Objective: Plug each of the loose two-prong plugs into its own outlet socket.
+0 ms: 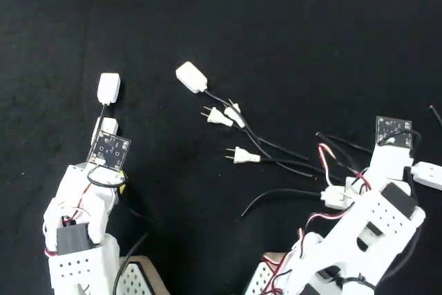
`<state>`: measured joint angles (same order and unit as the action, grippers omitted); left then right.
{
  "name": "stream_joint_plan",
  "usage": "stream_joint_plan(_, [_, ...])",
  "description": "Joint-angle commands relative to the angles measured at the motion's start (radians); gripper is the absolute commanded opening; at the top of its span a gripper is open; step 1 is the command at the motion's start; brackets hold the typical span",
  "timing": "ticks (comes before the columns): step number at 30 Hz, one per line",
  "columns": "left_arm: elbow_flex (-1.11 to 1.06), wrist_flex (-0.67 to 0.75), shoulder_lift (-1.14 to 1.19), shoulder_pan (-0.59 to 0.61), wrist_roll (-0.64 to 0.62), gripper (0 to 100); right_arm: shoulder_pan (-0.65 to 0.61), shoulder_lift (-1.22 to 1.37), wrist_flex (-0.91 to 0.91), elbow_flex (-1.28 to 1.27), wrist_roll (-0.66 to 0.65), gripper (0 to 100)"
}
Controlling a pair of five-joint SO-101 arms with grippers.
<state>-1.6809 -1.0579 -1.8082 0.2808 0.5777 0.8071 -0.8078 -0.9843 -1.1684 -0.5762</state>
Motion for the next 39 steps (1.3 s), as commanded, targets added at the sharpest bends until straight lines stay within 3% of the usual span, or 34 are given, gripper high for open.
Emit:
stream_joint_plan(1, [-0.019,-0.005,-0.009,0.007,0.008,23,0.005,0.002,0.048,-0.031,-0.008,1.1])
stream_joint_plan(18, [-0.019,-0.005,-0.009,0.008,0.008,23,0.017,0.012,0.077,-0.07,-0.006,1.1])
stream_joint_plan(31, [-0.019,-0.005,-0.009,0.008,0.008,23,0.224,0.019,0.241,-0.045,-0.133,1.1])
stream_joint_plan(39, [-0.019,-0.011,-0.009,0.01,0.008,23,0.273,0.306,0.379,0.065,-0.126,1.1])
